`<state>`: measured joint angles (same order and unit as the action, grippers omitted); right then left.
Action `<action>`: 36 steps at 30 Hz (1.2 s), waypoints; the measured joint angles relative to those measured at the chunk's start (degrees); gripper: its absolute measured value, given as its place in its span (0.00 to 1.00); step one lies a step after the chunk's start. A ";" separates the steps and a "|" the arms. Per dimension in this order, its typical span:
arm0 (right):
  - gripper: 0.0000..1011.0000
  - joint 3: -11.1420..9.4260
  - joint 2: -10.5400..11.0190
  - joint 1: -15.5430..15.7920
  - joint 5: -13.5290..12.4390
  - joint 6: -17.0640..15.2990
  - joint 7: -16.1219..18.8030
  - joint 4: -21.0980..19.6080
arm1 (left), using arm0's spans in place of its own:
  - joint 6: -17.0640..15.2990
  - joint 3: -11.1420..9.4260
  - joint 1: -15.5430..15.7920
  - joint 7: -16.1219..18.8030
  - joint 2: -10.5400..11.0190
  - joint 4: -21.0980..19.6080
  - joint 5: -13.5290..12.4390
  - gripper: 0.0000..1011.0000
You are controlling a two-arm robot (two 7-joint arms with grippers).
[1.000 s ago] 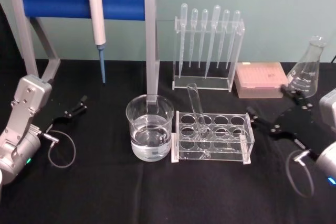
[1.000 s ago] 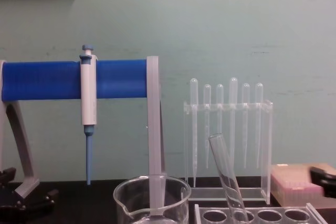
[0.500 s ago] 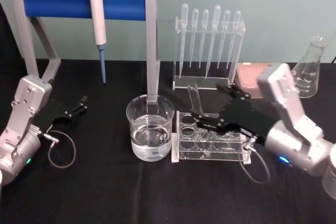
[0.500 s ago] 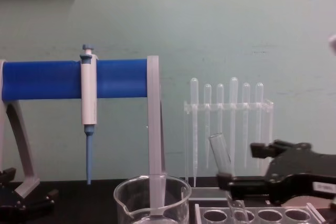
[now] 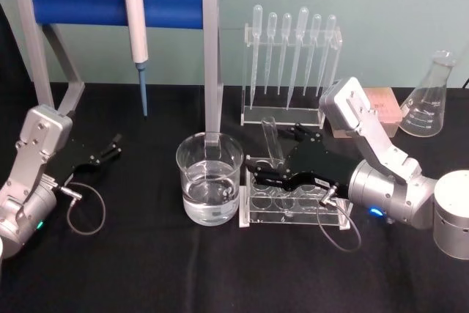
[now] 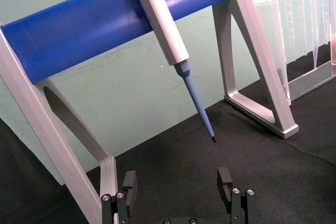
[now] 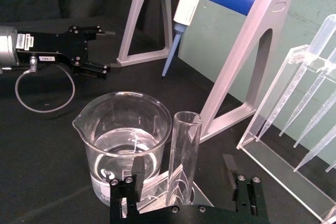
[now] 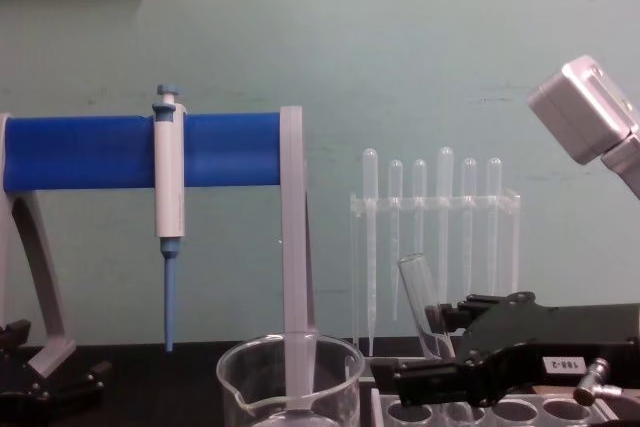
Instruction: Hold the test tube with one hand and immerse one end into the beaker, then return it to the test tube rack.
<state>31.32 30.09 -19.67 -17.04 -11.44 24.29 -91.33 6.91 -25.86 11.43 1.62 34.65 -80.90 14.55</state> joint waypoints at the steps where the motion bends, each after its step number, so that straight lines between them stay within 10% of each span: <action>1: 0.92 -0.14 -0.13 0.00 0.04 -0.34 0.17 -0.06 | 0.00 0.00 0.00 0.00 0.00 0.00 0.00 0.99; 23: 0.25 -4.26 -1.76 3.57 -0.06 -0.66 0.83 -3.09 | 0.00 0.00 0.00 0.00 0.00 0.00 0.00 0.99; 36: 0.22 -9.48 -1.66 8.30 -4.56 2.41 0.16 -8.34 | 0.00 0.00 0.00 0.00 0.00 0.00 0.00 0.99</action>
<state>21.84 28.42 -11.38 -21.60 -9.02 24.45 -99.67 6.91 -25.86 11.43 1.62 34.65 -80.90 14.55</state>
